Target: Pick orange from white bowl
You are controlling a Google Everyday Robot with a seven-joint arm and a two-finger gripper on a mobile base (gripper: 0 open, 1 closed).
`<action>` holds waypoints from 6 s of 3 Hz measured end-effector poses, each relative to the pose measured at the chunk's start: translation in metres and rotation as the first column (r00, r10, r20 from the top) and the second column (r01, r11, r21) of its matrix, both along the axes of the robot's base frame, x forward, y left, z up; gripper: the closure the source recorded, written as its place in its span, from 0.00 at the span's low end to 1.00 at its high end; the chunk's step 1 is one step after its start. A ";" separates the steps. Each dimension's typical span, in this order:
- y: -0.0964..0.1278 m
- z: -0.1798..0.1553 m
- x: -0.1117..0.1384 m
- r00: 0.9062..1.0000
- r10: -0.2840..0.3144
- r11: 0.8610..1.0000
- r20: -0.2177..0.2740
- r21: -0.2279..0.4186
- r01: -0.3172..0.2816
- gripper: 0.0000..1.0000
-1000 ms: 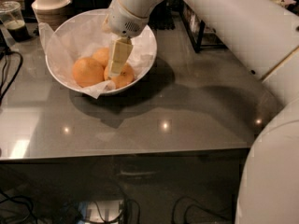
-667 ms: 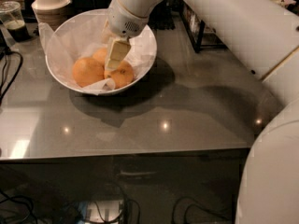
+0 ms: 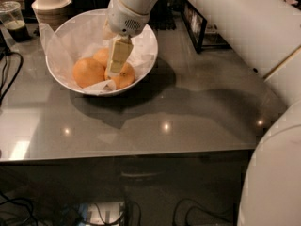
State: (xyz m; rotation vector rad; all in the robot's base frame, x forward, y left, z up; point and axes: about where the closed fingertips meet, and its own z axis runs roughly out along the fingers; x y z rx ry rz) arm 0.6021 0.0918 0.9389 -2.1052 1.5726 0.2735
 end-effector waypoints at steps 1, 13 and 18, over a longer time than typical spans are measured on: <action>-0.006 0.012 -0.010 1.000 -0.006 0.999 -0.011 -0.038 0.006 0.16; -0.019 -0.058 0.015 0.994 -0.104 0.995 0.019 0.007 0.104 0.22; -0.022 -0.059 0.011 0.990 -0.138 0.990 0.018 -0.005 0.138 1.00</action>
Offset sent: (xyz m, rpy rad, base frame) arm -0.0059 -0.0346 0.0188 -0.0948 0.0092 -0.0667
